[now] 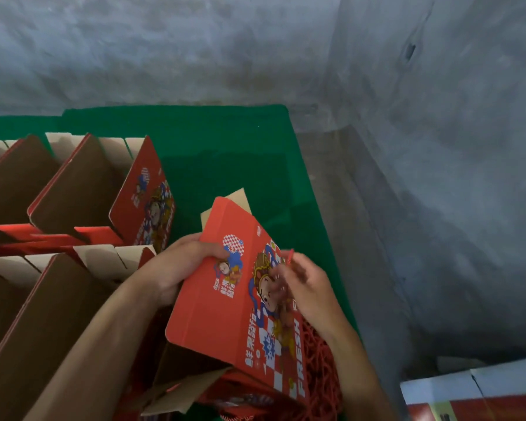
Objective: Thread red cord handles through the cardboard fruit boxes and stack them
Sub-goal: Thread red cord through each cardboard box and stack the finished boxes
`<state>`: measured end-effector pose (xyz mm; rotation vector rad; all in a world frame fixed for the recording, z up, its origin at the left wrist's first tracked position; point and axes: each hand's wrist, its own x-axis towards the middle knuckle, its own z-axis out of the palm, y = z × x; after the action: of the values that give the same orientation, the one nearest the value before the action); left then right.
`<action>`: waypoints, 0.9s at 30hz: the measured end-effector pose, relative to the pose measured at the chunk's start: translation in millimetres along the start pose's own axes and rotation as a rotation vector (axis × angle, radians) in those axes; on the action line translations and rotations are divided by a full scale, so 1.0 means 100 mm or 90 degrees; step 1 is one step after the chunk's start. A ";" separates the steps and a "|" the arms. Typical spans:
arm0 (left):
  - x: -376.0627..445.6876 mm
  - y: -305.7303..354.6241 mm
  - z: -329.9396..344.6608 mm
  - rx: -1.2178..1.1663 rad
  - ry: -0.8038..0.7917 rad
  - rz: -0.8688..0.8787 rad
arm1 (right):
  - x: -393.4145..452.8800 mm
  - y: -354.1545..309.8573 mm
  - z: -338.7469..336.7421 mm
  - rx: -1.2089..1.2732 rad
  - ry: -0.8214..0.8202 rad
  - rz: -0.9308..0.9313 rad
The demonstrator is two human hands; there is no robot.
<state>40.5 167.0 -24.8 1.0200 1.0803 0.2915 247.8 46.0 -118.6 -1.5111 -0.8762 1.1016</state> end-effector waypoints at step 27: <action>-0.32 0.03 0.26 0.329 -0.010 0.308 | 0.18 -0.96 0.69 1.037 0.011 0.140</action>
<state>47.6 133.6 -1.5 1.7495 0.8989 0.4009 188.7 104.0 -32.2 -0.2065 0.3262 1.3514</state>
